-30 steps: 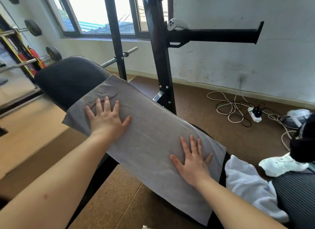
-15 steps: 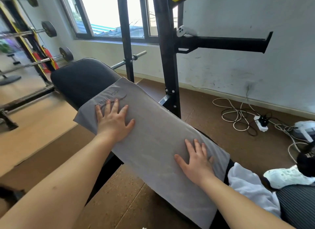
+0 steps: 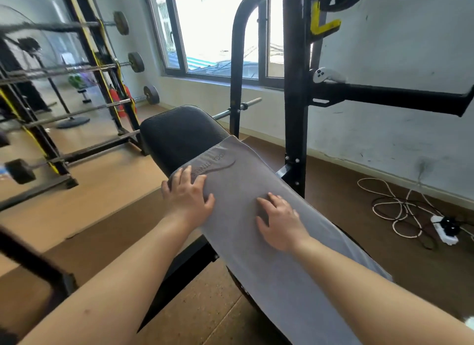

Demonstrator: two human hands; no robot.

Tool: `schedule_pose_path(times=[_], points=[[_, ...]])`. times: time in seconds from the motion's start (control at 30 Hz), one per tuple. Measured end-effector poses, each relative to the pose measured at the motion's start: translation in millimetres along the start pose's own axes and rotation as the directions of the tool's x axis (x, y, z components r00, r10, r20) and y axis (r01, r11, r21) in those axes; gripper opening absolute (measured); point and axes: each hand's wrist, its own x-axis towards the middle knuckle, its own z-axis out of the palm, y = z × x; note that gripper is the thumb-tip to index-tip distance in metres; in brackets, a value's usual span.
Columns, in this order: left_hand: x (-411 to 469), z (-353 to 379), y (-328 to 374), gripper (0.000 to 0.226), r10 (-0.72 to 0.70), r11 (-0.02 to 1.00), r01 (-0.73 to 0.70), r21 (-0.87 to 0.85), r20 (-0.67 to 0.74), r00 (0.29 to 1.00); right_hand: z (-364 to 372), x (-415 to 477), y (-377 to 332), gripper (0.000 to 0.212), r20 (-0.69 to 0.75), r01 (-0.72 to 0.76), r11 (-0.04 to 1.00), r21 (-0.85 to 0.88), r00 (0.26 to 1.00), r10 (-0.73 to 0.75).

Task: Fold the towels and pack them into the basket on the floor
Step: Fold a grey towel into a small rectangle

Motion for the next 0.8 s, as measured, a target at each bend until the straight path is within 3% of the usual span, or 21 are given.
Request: schedule_pose_path(times=[0.27,0.43,0.67,0.8], points=[[9,0,-26,0.057,-0.156,0.984,0.149,-0.102,-0.064,0.986,-15,84,-65,0.055,-0.008,0.05,0.999,-0.013,0.999,-0.05],[13,-2,-39,0.056,-0.206,0.957,0.18,-0.229,-0.092,0.974,-32,130,-85,0.047,-0.069,0.011,0.993,-0.119,0.997,-0.019],[18,7,-51,0.049,-0.221,0.923,0.191,-0.333,-0.056,0.974,-55,177,-89,0.063,-0.009,-0.029,0.996,-0.09,1.0,0.028],[17,11,-52,0.048,-0.204,0.9,0.155,-0.406,-0.078,0.976,-59,193,-86,0.065,-0.004,0.038,0.998,0.048,0.999,-0.038]])
